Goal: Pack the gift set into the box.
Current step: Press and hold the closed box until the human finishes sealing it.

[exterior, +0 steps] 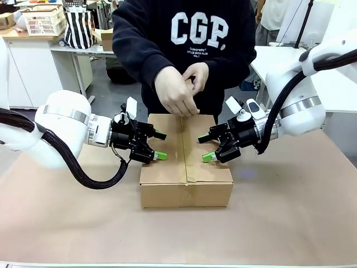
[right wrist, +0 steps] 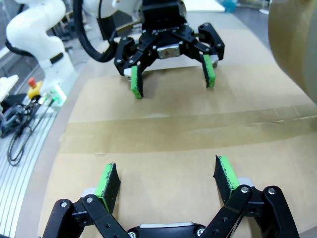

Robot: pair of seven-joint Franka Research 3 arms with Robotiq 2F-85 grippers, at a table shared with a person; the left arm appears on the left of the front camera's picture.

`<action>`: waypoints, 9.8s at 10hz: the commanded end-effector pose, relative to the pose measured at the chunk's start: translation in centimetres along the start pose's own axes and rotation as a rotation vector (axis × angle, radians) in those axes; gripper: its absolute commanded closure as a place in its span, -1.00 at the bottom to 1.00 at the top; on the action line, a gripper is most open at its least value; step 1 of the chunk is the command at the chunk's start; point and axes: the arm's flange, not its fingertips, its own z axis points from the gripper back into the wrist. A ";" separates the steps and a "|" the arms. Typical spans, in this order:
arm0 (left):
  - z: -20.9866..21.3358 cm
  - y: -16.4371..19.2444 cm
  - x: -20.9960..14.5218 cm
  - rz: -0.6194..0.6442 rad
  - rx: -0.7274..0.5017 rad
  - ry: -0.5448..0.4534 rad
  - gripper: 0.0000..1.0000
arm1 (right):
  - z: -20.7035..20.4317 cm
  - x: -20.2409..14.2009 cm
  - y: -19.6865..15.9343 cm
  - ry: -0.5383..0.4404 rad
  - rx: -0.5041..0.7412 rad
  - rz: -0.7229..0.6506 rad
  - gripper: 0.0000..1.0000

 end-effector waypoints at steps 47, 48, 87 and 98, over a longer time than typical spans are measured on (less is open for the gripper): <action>-0.1 -0.1 -0.2 0.001 -0.004 -0.001 -1.00 | -0.1 -0.2 0.0 0.003 -0.001 -0.005 -1.00; -0.1 -0.1 -0.2 0.001 -0.004 -0.001 -1.00 | -0.1 -0.2 0.0 0.003 -0.001 -0.005 -1.00; -0.1 -0.1 -0.2 0.001 -0.004 -0.001 -1.00 | -0.1 -0.2 0.0 0.003 -0.001 -0.005 -1.00; -0.1 -0.1 -0.2 0.001 -0.004 -0.001 -1.00 | -0.1 -0.2 0.0 0.003 -0.001 -0.005 -1.00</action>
